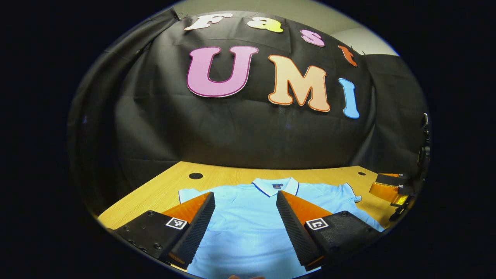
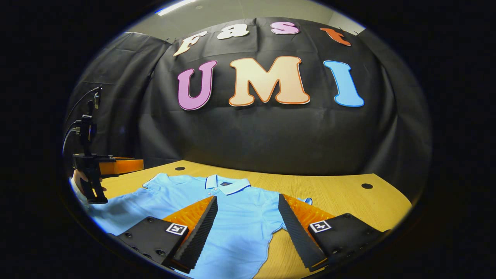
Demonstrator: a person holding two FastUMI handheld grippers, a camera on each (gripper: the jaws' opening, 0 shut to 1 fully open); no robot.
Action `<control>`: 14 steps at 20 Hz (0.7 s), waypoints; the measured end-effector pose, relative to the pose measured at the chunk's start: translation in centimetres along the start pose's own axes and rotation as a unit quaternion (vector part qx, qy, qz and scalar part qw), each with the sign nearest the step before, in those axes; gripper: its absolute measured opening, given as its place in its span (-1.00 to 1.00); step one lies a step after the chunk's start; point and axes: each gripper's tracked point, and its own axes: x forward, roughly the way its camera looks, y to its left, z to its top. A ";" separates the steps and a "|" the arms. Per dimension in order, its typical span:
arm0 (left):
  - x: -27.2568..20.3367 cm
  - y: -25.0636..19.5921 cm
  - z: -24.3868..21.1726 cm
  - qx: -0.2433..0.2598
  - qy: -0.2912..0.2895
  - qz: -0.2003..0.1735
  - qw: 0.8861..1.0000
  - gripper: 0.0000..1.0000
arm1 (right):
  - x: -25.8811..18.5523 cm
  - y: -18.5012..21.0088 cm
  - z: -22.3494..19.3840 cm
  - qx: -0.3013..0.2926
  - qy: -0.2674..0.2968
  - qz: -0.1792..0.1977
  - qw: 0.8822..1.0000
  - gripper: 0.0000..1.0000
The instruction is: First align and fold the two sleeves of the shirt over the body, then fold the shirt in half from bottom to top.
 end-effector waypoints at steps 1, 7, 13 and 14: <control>0.0 0.0 0.0 0.002 0.001 0.000 1.000 0.90 | 0.0 -0.1 -0.1 0.001 0.001 0.000 1.000 0.96; -0.1 -0.2 0.1 0.001 -0.002 -0.003 1.000 0.90 | 0.6 -1.5 -0.6 0.014 0.014 -0.010 1.000 0.94; -0.2 -0.3 0.4 0.003 -0.008 -0.006 1.000 0.90 | 2.7 -4.4 -2.3 0.044 0.093 -0.032 0.994 0.95; -0.2 -0.3 0.5 0.004 -0.008 -0.006 1.000 0.90 | 3.2 -4.6 -2.5 0.050 0.109 -0.030 0.992 0.94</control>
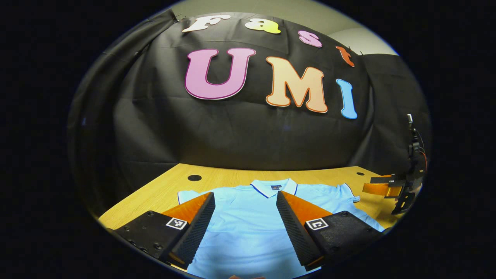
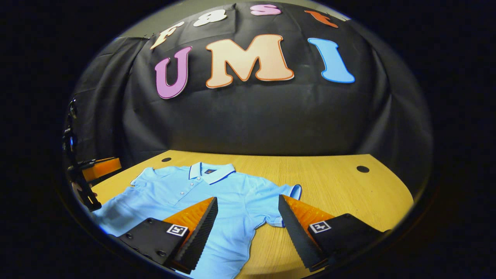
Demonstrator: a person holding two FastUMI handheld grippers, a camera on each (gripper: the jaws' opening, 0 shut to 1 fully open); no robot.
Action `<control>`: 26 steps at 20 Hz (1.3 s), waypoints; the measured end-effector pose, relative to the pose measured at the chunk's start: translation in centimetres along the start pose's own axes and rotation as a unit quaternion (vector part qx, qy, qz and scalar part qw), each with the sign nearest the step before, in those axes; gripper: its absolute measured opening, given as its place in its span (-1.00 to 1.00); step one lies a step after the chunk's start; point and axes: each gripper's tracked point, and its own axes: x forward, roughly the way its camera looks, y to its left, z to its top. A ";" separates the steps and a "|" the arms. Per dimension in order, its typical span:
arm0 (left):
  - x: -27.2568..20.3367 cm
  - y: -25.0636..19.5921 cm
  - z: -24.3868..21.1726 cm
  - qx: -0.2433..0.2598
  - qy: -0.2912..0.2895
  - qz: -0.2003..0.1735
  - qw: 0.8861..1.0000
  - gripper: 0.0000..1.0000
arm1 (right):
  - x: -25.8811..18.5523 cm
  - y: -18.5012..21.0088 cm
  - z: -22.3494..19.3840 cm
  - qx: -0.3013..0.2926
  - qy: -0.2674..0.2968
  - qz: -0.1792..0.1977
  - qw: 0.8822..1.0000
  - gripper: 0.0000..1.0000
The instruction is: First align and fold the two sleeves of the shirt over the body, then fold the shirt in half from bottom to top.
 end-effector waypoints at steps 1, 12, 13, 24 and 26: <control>0.0 0.0 0.0 0.000 0.001 0.000 1.000 0.90 | 0.6 -0.5 0.0 0.004 0.016 -0.003 1.000 0.94; -0.2 -0.1 0.4 -0.001 -0.006 -0.005 1.000 0.89 | 8.2 -5.2 -1.9 -0.021 0.117 -0.066 0.991 0.90; -0.2 -0.1 0.4 -0.001 -0.005 -0.005 1.000 0.89 | 8.5 -5.6 -2.4 -0.013 0.123 -0.070 0.990 0.94; 0.1 -0.4 -0.6 -0.007 0.011 -0.015 1.000 0.89 | 10.2 -7.6 -5.3 0.032 0.157 -0.082 0.984 0.90; 0.1 -0.4 -0.6 -0.006 0.012 -0.014 1.000 0.89 | 10.5 -7.8 -5.4 0.034 0.154 -0.081 0.984 0.93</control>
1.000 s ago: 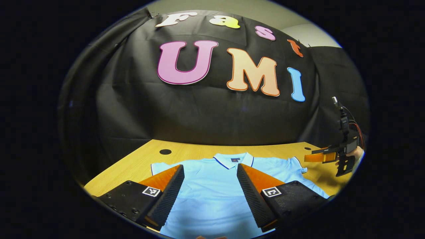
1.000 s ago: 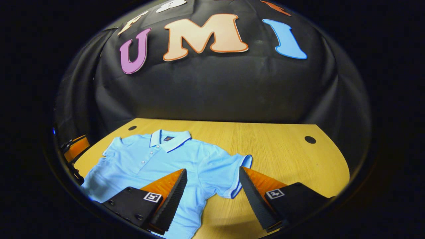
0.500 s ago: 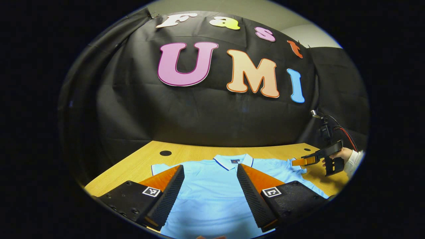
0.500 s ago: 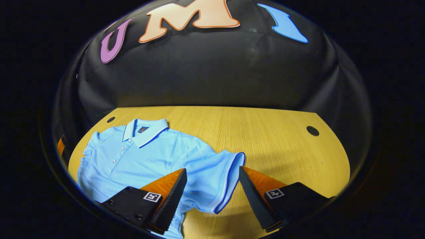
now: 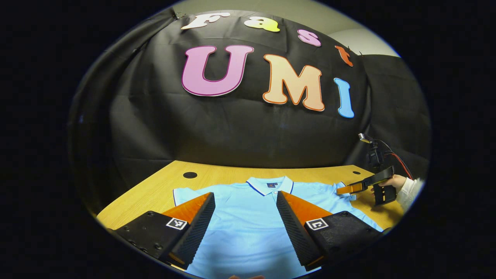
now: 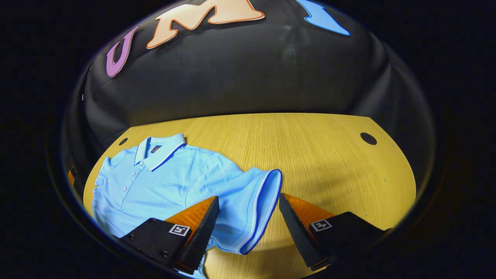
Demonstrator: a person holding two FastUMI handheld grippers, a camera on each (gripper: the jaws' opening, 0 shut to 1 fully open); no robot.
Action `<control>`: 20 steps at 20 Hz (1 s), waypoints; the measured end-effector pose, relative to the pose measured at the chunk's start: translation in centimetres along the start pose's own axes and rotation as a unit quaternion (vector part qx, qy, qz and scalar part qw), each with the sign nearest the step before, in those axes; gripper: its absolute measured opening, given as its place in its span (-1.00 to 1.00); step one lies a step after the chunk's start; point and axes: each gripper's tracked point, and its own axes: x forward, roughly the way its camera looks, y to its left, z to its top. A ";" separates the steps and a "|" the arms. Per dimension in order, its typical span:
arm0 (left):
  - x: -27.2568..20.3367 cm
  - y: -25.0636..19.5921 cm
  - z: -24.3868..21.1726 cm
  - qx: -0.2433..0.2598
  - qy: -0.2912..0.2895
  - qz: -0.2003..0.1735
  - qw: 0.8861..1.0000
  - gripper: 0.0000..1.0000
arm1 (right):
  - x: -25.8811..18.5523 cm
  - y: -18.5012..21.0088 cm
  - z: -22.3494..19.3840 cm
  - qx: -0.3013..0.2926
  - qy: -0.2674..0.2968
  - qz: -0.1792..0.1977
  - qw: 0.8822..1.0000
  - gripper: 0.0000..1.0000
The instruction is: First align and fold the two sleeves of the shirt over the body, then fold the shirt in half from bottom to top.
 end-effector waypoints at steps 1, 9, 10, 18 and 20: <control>0.0 -0.1 -0.1 0.000 0.003 -0.002 1.000 0.89 | 0.2 0.0 0.0 -0.003 -0.004 0.000 1.000 0.92; 0.1 -0.6 -0.5 -0.005 0.013 -0.013 1.000 0.90 | 0.6 -0.5 0.3 -0.001 -0.012 0.002 1.000 0.01; 0.1 -0.7 -0.6 -0.005 0.012 -0.014 1.000 0.89 | 0.5 -0.2 0.2 0.013 -0.005 0.010 1.000 -0.46; 0.3 -0.6 -1.0 -0.006 0.016 -0.015 1.000 0.89 | -0.3 1.4 1.5 0.046 -0.013 0.017 0.999 -0.94; 0.3 -0.6 -0.9 -0.007 0.019 -0.015 1.000 0.90 | -1.1 3.1 2.9 0.065 -0.031 0.045 0.996 -0.95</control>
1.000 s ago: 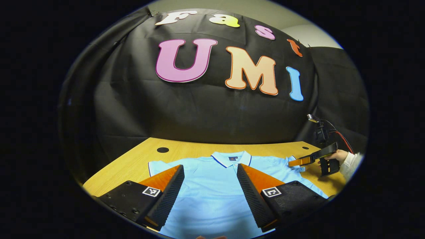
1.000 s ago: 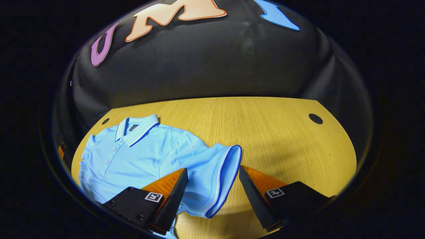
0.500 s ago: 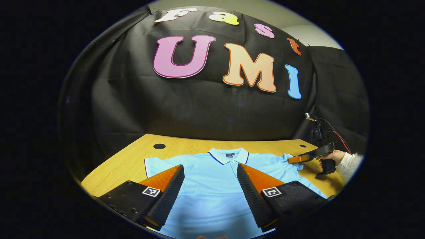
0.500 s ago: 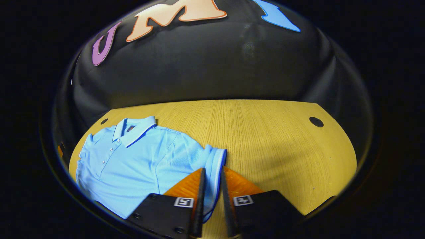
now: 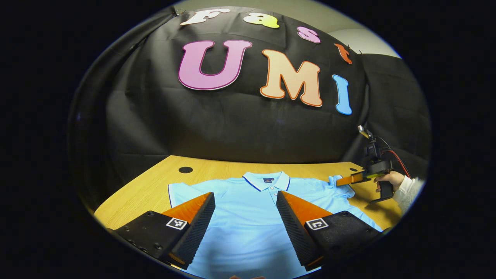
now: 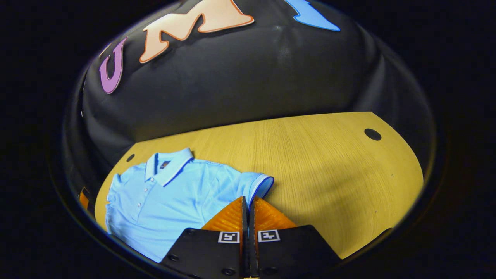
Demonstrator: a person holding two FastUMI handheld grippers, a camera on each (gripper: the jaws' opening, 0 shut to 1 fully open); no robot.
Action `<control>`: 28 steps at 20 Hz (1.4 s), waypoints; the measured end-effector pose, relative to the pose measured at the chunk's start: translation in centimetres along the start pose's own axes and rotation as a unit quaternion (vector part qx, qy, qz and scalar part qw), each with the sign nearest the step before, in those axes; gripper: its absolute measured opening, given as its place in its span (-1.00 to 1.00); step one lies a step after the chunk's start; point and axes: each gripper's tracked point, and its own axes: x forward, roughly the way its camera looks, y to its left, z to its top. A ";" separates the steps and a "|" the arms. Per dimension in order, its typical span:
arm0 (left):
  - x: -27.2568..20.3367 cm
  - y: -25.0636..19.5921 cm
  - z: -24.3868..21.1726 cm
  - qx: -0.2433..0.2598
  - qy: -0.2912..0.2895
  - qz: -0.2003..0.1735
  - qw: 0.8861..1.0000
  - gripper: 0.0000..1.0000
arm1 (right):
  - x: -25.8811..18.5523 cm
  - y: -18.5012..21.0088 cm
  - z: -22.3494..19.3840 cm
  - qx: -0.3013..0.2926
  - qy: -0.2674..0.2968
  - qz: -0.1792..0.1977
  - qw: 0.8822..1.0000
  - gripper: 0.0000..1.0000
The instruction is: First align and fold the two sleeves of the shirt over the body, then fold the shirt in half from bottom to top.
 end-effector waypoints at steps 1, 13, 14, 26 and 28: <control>0.0 0.0 0.0 0.000 0.001 0.000 1.000 0.90 | -0.2 1.4 0.6 0.010 -0.009 0.022 1.000 -0.94; 0.0 0.2 0.1 -0.004 -0.004 0.004 1.000 0.89 | -1.9 19.2 -1.1 0.084 -0.001 0.230 0.970 -0.95; 0.1 0.2 0.1 -0.004 -0.004 0.005 1.000 0.89 | -1.7 20.0 -1.7 0.076 0.003 0.235 0.969 -0.82; 0.3 2.6 0.5 -0.004 -0.008 0.034 0.999 0.89 | -7.4 20.9 -3.1 -0.032 -0.040 0.255 0.966 0.96; 0.3 3.5 0.6 -0.015 -0.008 0.042 0.999 0.89 | -8.7 20.0 -3.7 -0.065 -0.053 0.241 0.967 0.96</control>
